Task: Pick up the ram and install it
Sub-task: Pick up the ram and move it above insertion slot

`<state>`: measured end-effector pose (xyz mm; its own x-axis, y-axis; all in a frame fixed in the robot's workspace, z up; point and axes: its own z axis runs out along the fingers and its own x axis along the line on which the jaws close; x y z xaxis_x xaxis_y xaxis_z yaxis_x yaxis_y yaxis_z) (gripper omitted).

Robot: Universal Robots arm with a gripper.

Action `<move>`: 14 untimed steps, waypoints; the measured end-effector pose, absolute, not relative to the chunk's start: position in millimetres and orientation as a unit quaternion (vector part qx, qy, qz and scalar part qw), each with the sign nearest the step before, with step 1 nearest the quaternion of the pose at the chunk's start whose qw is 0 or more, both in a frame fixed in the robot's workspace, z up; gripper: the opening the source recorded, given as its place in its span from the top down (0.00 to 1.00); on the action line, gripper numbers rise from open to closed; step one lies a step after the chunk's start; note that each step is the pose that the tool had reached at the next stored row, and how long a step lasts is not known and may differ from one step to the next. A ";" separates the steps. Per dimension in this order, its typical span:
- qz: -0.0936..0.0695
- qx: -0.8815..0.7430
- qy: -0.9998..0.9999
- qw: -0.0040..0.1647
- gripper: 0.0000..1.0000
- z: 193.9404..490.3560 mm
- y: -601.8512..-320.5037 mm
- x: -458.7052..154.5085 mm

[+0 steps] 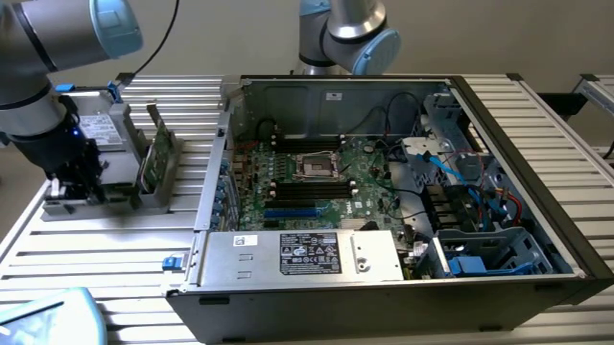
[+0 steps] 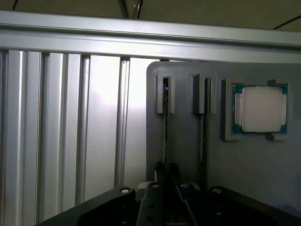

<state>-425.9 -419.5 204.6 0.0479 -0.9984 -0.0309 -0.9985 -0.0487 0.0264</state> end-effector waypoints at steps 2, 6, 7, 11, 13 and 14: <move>0.020 -0.724 0.690 0.001 0.86 206.6 -419.5 -425.9; 0.020 -0.724 0.690 0.001 0.86 213.6 -419.5 -425.9; 0.020 -0.724 0.690 0.001 0.86 215.9 -419.5 -425.9; 0.021 -0.724 0.690 0.001 0.86 228.7 -419.5 -425.9; 0.021 -0.724 0.690 0.000 0.86 237.9 -419.6 -425.8; 0.021 -0.724 0.690 0.000 0.86 242.3 -419.7 -425.6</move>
